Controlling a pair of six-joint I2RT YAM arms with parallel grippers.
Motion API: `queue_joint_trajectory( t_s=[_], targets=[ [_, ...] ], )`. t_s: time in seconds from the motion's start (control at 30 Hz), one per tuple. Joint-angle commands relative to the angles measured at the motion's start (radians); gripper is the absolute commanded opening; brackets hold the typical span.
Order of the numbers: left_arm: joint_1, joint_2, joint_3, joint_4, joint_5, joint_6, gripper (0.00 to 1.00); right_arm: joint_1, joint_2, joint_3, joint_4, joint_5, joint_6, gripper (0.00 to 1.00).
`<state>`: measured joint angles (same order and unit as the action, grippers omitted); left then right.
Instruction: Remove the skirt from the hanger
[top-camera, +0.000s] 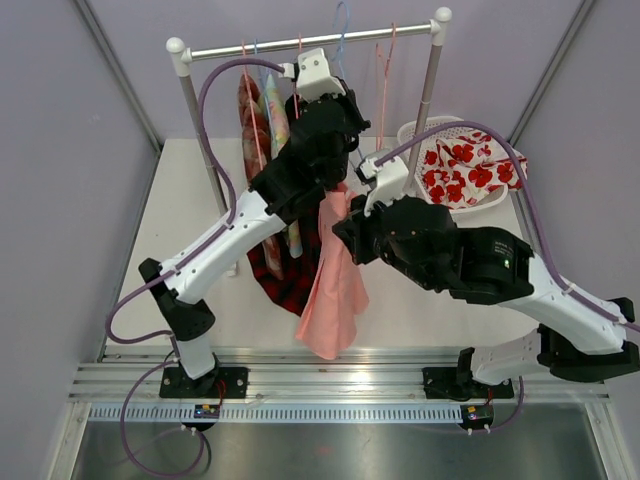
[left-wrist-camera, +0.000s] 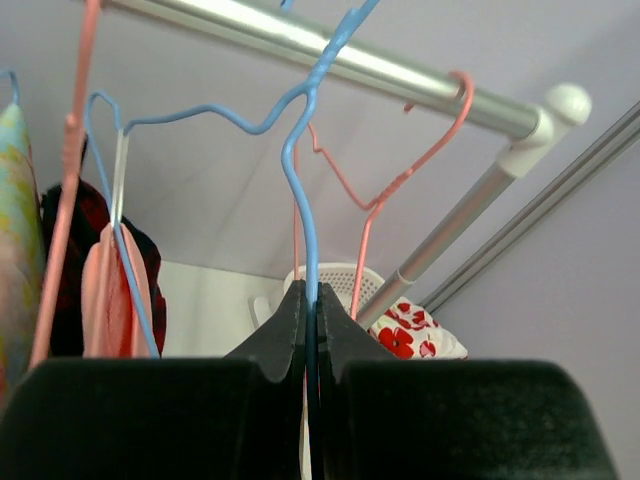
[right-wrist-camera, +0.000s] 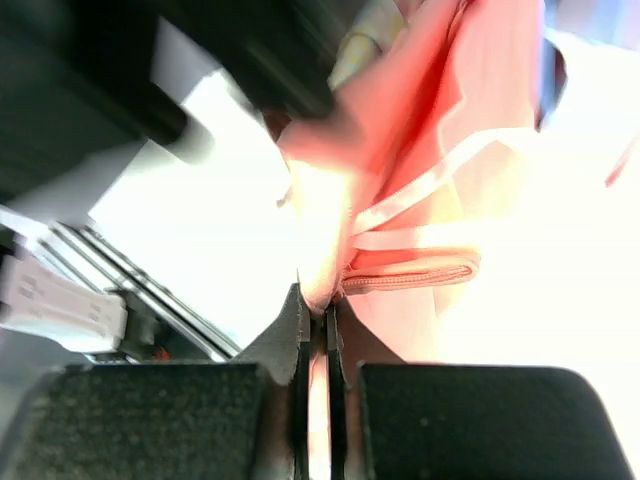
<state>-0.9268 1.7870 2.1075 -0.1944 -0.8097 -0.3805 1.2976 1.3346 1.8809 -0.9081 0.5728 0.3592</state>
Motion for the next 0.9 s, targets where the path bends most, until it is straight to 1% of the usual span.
queue_joint_trajectory(
  t_s=[0.0,0.03,0.1,0.2,0.3,0.33,0.4,0.43,0.47,0.5,0.53,0.57,0.63,0.7,0.73,0.8,0.83,0.87],
  targets=[
    [0.017,-0.034,0.132,0.044,0.032,0.107,0.0,0.031,-0.132,-0.106,0.057,0.036,0.089,0.0],
    [0.017,-0.046,0.137,0.036,0.043,0.111,0.0,0.031,-0.144,-0.152,0.057,0.044,0.101,0.0],
    [0.017,-0.073,0.14,0.032,0.055,0.121,0.0,0.031,-0.175,-0.19,0.057,0.052,0.127,0.0],
    [0.017,-0.104,0.141,0.006,0.061,0.12,0.0,0.032,-0.184,-0.198,0.057,0.064,0.13,0.0],
    [0.017,-0.126,0.143,-0.057,0.122,0.08,0.0,0.031,-0.17,-0.186,0.063,0.107,0.092,0.0],
    [0.017,-0.142,0.146,-0.113,0.144,0.042,0.0,0.032,-0.166,-0.183,0.086,0.122,0.077,0.0],
    [0.016,-0.164,0.141,-0.18,0.23,-0.006,0.0,0.031,-0.144,-0.175,0.109,0.179,0.018,0.0],
    [0.016,-0.191,0.126,-0.245,0.26,-0.058,0.0,0.031,-0.135,-0.172,0.141,0.199,-0.003,0.0],
    [0.016,-0.204,0.117,-0.279,0.324,-0.081,0.0,0.032,-0.126,-0.166,0.158,0.241,-0.052,0.0],
    [0.016,-0.219,0.109,-0.31,0.358,-0.096,0.0,0.029,-0.105,-0.154,0.176,0.265,-0.077,0.0],
    [0.016,-0.228,0.111,-0.403,0.386,-0.138,0.0,0.028,-0.091,-0.148,0.217,0.288,-0.103,0.0],
    [0.016,-0.245,0.126,-0.459,0.409,-0.159,0.0,0.02,-0.078,-0.14,0.239,0.308,-0.152,0.0],
    [0.016,-0.265,0.129,-0.587,0.444,-0.21,0.0,-0.039,-0.035,-0.094,0.255,0.288,-0.175,0.0],
    [0.016,-0.293,0.131,-0.655,0.475,-0.239,0.0,-0.102,0.001,-0.056,0.249,0.234,-0.18,0.0],
    [0.016,-0.296,0.144,-0.737,0.487,-0.27,0.0,-0.165,0.008,-0.051,0.255,0.205,-0.18,0.0],
    [0.016,-0.304,0.166,-0.848,0.517,-0.291,0.0,-0.231,0.024,-0.046,0.27,0.139,-0.195,0.0],
    [0.016,-0.307,0.166,-0.879,0.529,-0.304,0.0,-0.286,0.031,-0.043,0.273,0.121,-0.198,0.0],
    [0.016,-0.308,0.166,-0.907,0.565,-0.307,0.0,-0.309,0.037,-0.042,0.273,0.095,-0.206,0.0]
  ],
)
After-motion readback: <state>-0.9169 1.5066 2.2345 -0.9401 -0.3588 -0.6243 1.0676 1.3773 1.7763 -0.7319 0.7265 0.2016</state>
